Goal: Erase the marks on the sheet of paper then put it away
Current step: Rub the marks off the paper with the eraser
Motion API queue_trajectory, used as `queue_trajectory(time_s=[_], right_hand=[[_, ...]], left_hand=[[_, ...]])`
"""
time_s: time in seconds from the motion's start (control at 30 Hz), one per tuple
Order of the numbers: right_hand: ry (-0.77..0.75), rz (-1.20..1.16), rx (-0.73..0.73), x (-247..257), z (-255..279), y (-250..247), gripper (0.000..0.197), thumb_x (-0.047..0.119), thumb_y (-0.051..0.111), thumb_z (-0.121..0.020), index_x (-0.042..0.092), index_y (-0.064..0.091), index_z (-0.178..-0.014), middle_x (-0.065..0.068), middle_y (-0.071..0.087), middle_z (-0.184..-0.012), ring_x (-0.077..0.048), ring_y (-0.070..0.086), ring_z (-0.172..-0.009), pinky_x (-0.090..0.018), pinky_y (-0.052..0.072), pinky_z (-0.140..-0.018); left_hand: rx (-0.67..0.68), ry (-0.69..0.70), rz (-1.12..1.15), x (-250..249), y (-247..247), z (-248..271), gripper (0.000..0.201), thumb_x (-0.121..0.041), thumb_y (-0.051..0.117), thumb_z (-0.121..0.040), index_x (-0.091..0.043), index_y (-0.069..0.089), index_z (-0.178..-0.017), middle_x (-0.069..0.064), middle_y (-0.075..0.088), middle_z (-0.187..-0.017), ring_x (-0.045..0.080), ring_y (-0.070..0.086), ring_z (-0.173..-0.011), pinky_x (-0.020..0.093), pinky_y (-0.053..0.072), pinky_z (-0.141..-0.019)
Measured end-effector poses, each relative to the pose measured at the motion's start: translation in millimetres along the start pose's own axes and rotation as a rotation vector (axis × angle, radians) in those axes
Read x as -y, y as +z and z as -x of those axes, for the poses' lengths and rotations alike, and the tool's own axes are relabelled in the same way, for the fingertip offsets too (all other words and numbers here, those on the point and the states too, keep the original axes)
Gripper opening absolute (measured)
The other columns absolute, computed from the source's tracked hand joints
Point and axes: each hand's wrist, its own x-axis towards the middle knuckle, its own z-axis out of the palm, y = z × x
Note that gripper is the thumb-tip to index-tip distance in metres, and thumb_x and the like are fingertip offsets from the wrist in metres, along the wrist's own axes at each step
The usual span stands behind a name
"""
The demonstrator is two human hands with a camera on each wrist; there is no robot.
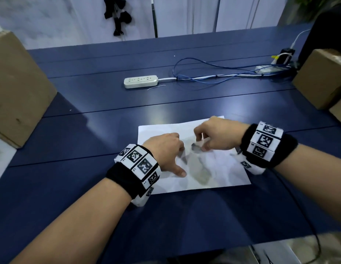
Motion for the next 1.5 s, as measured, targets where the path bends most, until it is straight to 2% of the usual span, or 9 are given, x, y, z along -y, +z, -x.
queue_trajectory(time_s=[0.07,0.23,0.47,0.67,0.9,1.07,1.17,1.3,1.5], right_hand=[[-0.004,-0.006,-0.016,-2.5,3.1,2.4,0.018,0.038,0.068,-0.081,0.026,0.061,-0.093,0.007,0.060,-0.081,-0.018,0.054,-0.082,-0.028,0.042,-0.067],[-0.174,-0.140,0.254,21.8,31.6,20.2,0.016,0.027,0.073,-0.074,0.030,0.058,-0.081,0.013,0.063,-0.076,-0.003,0.056,-0.071,-0.023,0.048,-0.068],[0.003,-0.022,-0.011,-4.2,5.2,3.9,0.024,0.039,0.070,-0.080,0.023,0.063,-0.097,0.012,0.055,-0.073,-0.017,0.051,-0.079,-0.027,0.040,-0.067],[-0.139,-0.107,0.214,12.0,29.9,18.9,0.017,0.030,0.072,-0.075,0.025,0.061,-0.087,0.005,0.064,-0.078,-0.007,0.054,-0.070,-0.028,0.048,-0.065],[0.040,-0.009,-0.026,-6.8,10.5,3.6,0.019,0.033,0.069,-0.081,0.025,0.060,-0.096,0.013,0.052,-0.075,-0.017,0.050,-0.085,-0.028,0.041,-0.068],[-0.145,-0.114,0.229,18.6,37.8,18.2,0.015,0.028,0.070,-0.075,0.024,0.063,-0.087,0.006,0.064,-0.076,-0.009,0.054,-0.070,-0.028,0.048,-0.066],[-0.063,-0.085,0.149,5.3,21.0,13.6,0.021,0.032,0.074,-0.074,0.027,0.066,-0.092,0.009,0.062,-0.075,-0.006,0.054,-0.072,-0.028,0.047,-0.067],[0.041,-0.031,-0.018,-8.9,7.1,4.9,0.021,0.034,0.070,-0.081,0.024,0.062,-0.097,0.014,0.053,-0.074,-0.016,0.051,-0.078,-0.027,0.040,-0.066],[-0.147,-0.136,0.246,17.4,36.7,18.8,0.015,0.025,0.070,-0.075,0.025,0.063,-0.089,0.006,0.066,-0.078,-0.008,0.056,-0.072,-0.027,0.049,-0.067]], left_hand=[[-0.001,-0.004,-0.001,0.1,1.0,-0.2,0.065,-0.067,0.075,-0.066,-0.027,0.063,-0.115,-0.008,0.047,-0.107,0.015,0.053,-0.098,0.033,0.048,-0.077],[-0.002,-0.023,-0.013,-0.2,2.4,-2.4,0.066,-0.069,0.076,-0.062,-0.022,0.064,-0.107,-0.007,0.049,-0.103,0.015,0.053,-0.092,0.035,0.051,-0.075],[-0.005,-0.022,0.016,0.0,1.7,-2.6,0.061,-0.066,0.078,-0.063,-0.027,0.064,-0.108,-0.009,0.049,-0.104,0.015,0.055,-0.096,0.034,0.049,-0.077],[0.017,-0.032,-0.002,-1.8,-0.6,-4.4,0.068,-0.067,0.079,-0.061,-0.020,0.063,-0.108,-0.005,0.051,-0.106,0.018,0.055,-0.097,0.039,0.053,-0.082],[0.009,-0.029,0.019,-0.4,-1.2,-5.6,0.064,-0.065,0.081,-0.059,-0.025,0.063,-0.106,-0.008,0.051,-0.104,0.016,0.056,-0.096,0.036,0.051,-0.080],[0.014,-0.044,-0.001,-1.7,-2.3,-7.8,0.072,-0.068,0.082,-0.055,-0.021,0.062,-0.106,-0.006,0.052,-0.103,0.017,0.056,-0.092,0.038,0.054,-0.078],[0.027,-0.039,-0.006,-3.5,-4.5,-9.2,0.066,-0.065,0.083,-0.056,-0.022,0.063,-0.102,-0.006,0.053,-0.105,0.018,0.057,-0.095,0.039,0.053,-0.082],[0.027,-0.048,0.010,-1.7,-3.4,-7.4,0.064,-0.063,0.083,-0.057,-0.024,0.063,-0.104,-0.008,0.051,-0.104,0.017,0.056,-0.096,0.038,0.052,-0.082],[0.019,-0.028,0.011,-2.6,-2.6,-6.7,0.073,-0.064,0.082,-0.059,-0.021,0.061,-0.114,-0.006,0.052,-0.108,0.018,0.056,-0.096,0.039,0.053,-0.083]])
